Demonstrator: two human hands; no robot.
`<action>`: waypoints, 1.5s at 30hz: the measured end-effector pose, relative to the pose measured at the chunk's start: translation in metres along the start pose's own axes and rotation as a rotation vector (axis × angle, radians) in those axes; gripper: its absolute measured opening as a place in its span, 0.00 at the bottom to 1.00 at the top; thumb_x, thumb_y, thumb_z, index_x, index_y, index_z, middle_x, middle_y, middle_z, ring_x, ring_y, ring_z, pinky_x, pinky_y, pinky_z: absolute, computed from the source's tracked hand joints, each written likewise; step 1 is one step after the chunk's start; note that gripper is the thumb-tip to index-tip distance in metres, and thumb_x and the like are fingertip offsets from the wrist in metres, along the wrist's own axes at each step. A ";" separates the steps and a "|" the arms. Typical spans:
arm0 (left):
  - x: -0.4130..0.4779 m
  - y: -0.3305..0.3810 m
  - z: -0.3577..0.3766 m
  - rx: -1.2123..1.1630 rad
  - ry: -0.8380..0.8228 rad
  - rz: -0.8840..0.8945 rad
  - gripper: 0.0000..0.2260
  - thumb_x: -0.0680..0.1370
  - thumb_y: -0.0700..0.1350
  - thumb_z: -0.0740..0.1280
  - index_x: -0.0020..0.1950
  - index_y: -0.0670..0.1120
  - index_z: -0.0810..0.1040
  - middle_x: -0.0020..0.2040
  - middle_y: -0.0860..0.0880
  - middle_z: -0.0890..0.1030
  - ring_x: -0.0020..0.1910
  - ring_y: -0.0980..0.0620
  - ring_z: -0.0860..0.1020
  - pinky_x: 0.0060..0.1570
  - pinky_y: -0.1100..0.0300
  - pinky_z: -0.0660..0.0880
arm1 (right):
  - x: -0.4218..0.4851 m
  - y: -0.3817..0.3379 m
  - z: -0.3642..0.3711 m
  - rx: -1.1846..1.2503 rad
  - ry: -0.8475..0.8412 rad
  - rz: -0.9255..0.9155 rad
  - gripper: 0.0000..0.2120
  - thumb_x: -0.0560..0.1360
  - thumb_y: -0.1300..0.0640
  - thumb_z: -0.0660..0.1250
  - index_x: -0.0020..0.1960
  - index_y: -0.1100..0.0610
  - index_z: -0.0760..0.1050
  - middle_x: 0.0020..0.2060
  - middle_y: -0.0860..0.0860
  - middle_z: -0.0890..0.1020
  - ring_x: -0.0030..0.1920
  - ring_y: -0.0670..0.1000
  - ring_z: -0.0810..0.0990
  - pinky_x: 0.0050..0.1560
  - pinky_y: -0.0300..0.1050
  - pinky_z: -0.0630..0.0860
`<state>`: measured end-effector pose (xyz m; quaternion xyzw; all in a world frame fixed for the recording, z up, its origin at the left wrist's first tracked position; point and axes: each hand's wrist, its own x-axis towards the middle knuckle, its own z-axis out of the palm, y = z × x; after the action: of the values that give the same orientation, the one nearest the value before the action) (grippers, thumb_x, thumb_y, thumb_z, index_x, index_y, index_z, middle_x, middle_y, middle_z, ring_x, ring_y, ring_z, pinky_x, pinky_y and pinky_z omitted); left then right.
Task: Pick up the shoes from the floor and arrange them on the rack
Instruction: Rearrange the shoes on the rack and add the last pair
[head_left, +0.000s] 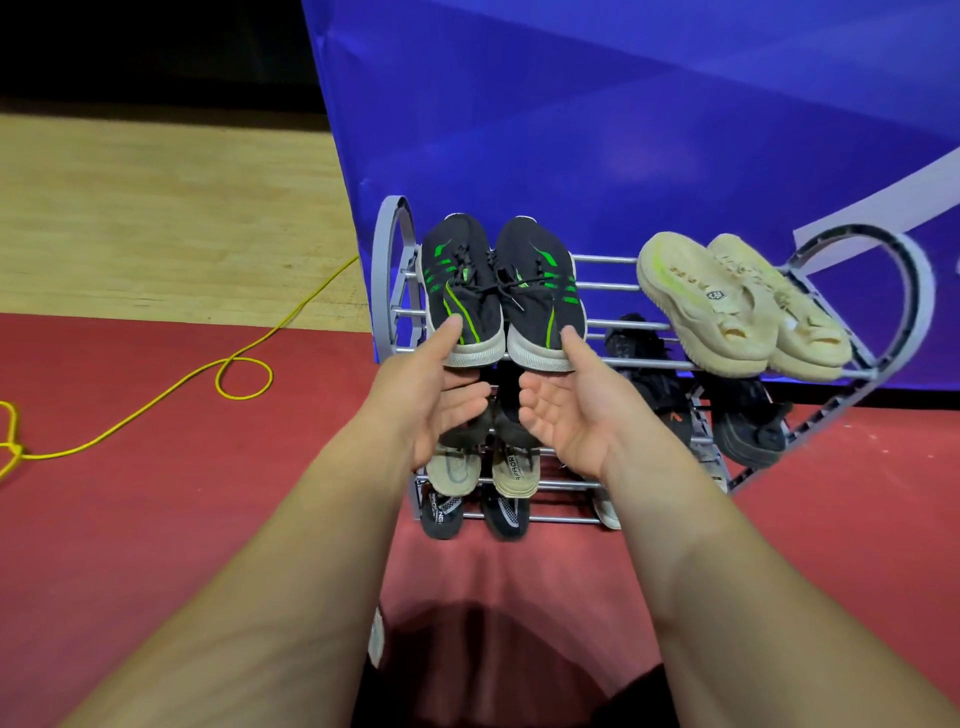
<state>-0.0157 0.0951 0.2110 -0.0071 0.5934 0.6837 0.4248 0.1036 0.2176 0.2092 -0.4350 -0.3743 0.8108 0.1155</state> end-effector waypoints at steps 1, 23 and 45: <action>0.002 -0.001 0.004 -0.009 0.015 0.024 0.27 0.76 0.59 0.73 0.66 0.42 0.77 0.57 0.37 0.82 0.46 0.43 0.87 0.41 0.54 0.83 | 0.000 0.001 0.003 0.023 0.008 -0.008 0.32 0.77 0.34 0.67 0.59 0.64 0.79 0.40 0.54 0.84 0.36 0.50 0.83 0.32 0.44 0.80; 0.010 0.000 0.008 -0.072 0.112 0.102 0.12 0.81 0.42 0.68 0.62 0.38 0.77 0.54 0.39 0.83 0.43 0.43 0.87 0.45 0.53 0.84 | -0.001 0.016 0.016 0.125 0.061 -0.094 0.28 0.81 0.42 0.66 0.68 0.65 0.75 0.32 0.53 0.84 0.29 0.47 0.80 0.27 0.38 0.75; -0.053 -0.050 0.036 0.398 -0.063 -0.061 0.10 0.79 0.52 0.69 0.52 0.46 0.78 0.52 0.45 0.83 0.44 0.48 0.83 0.39 0.57 0.80 | -0.064 0.014 -0.065 -0.254 0.148 -0.178 0.14 0.82 0.49 0.66 0.51 0.61 0.77 0.38 0.56 0.81 0.28 0.50 0.76 0.28 0.42 0.71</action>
<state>0.0655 0.0911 0.2081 0.0803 0.7027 0.5398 0.4564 0.1952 0.2085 0.2170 -0.4694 -0.5014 0.7094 0.1583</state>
